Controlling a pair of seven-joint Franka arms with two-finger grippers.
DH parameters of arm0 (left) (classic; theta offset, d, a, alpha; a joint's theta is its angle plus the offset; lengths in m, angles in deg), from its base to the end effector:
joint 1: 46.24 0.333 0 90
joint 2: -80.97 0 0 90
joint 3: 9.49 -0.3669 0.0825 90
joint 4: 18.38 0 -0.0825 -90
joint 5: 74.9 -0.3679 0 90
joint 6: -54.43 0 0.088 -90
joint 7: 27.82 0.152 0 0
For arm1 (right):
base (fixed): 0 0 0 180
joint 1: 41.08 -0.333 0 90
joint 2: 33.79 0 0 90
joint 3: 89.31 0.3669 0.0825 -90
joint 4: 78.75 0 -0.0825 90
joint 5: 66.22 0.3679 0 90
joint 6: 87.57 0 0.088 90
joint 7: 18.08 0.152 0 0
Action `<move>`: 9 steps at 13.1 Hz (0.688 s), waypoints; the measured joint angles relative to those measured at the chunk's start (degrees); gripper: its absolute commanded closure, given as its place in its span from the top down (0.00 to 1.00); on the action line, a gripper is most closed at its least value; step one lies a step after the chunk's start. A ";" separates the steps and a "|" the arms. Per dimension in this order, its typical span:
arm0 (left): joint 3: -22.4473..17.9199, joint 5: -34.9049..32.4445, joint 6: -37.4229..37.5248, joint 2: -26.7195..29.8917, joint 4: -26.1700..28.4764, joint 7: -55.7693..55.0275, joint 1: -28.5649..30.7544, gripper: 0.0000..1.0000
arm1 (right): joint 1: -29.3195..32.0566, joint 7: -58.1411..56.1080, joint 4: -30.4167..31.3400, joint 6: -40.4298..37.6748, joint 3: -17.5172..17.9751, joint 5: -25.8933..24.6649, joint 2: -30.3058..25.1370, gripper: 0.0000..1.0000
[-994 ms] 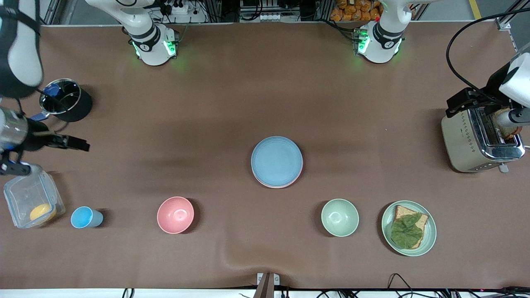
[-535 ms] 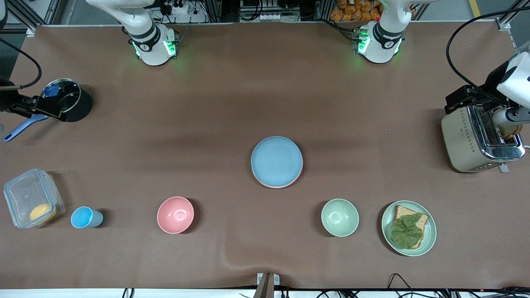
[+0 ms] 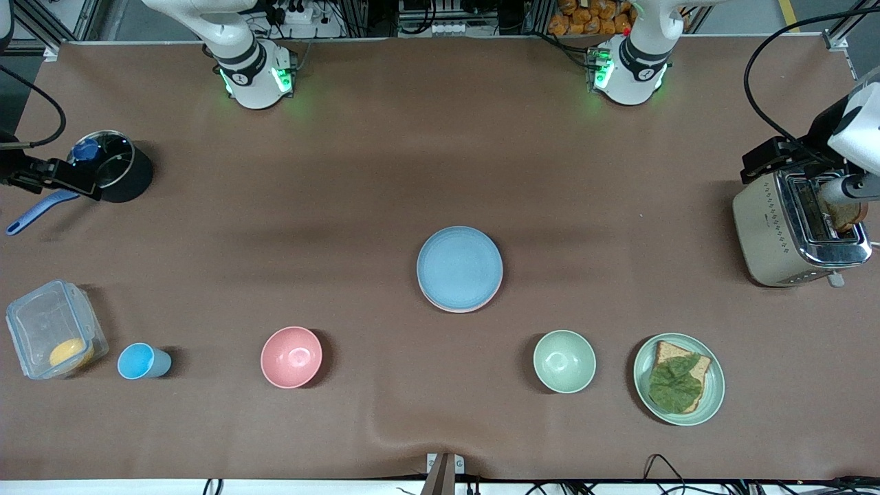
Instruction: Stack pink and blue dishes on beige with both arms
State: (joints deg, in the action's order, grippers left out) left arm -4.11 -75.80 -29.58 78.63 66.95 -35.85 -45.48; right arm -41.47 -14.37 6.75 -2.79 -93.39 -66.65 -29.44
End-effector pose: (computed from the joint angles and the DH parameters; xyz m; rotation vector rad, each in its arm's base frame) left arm 0.5383 -0.0398 0.6364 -3.1199 -0.0946 0.0968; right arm 0.5508 -0.0351 0.6170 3.1191 -0.2023 -0.1381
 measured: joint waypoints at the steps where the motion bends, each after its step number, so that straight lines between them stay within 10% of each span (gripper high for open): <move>1: -0.02 0.00 0.04 0.08 -0.34 0.00 0.00 1.00 | 0.00 0.00 0.00 0.21 0.02 0.00 0.04 1.00; 9: -0.08 0.00 1.55 0.12 -0.95 0.00 0.01 1.00 | -0.01 -0.01 0.00 3.82 0.12 0.00 0.58 1.00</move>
State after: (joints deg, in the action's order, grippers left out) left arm -4.19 -75.80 -28.02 78.75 66.00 -35.85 -45.47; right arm -41.48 -14.38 6.75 1.04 -93.27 -66.65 -28.86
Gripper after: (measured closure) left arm 0.000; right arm 0.000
